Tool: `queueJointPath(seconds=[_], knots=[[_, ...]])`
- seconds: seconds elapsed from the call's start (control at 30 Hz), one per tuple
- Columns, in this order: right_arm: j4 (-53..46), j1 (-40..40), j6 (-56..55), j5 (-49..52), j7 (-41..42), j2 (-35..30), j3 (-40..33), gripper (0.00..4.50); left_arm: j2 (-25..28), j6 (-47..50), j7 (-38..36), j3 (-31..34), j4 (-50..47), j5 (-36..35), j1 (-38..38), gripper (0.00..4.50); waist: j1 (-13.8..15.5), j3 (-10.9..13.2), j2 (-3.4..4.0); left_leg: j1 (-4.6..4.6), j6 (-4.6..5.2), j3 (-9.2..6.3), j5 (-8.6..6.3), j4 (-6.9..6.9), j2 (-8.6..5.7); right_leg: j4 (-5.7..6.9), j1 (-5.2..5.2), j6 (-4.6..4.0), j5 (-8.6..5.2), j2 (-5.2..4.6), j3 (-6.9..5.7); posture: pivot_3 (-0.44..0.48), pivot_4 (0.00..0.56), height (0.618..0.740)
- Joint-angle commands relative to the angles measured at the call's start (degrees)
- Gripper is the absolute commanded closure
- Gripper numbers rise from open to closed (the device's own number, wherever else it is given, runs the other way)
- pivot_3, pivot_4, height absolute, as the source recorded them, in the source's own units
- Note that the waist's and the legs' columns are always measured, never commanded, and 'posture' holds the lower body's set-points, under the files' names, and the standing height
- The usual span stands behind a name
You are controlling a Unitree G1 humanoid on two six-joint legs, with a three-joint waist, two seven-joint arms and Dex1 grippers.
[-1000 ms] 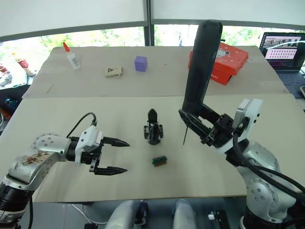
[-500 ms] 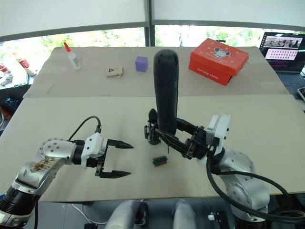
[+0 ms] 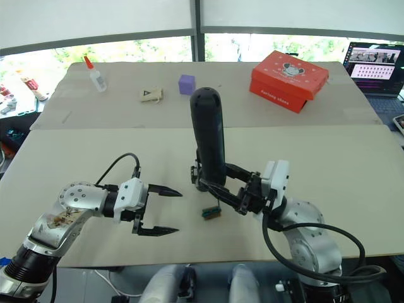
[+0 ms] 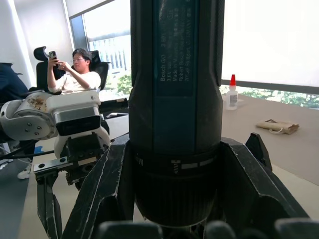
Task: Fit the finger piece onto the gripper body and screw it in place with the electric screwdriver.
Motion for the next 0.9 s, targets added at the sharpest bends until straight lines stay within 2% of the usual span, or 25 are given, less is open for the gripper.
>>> queueJointPath(seconds=[0.03,0.4,0.63,0.9], knots=[[-0.91,-1.01,-3.12,1.37,0.63,-0.06,-0.77,2.61,0.02,-0.09,-0.24,0.18,-1.91,-0.74,-0.64,0.00,0.03,0.00,0.00,0.00,0.00,0.00,0.00,0.00,0.00,0.00,0.00,0.00,0.00,0.00,0.00,0.000,0.150,0.740],[1.09,-1.27,-4.05,1.90,2.09,-0.70,-1.48,2.61,-1.17,-0.93,-0.04,-0.34,-0.16,0.20,-0.40,0.00,0.03,0.00,0.00,0.00,0.00,-0.01,0.00,0.01,0.00,0.01,0.00,0.00,0.00,0.00,0.00,0.000,0.150,0.740],[-0.99,-2.15,-2.22,2.94,0.87,-1.21,-1.01,2.61,-2.42,0.42,0.55,-0.60,0.21,0.02,0.86,0.00,0.01,0.00,0.00,0.00,0.00,-0.01,0.00,0.03,0.00,0.02,0.00,0.00,0.00,0.00,0.00,0.000,0.150,0.740],[-2.10,-3.32,-1.36,3.83,-0.10,-2.23,-0.64,2.61,-5.48,-1.87,2.96,-2.45,2.80,2.50,2.91,0.00,0.07,-0.01,-0.01,0.00,0.00,-0.01,0.00,0.05,0.00,0.03,0.01,0.00,0.00,-0.01,0.00,0.000,0.150,0.740]])
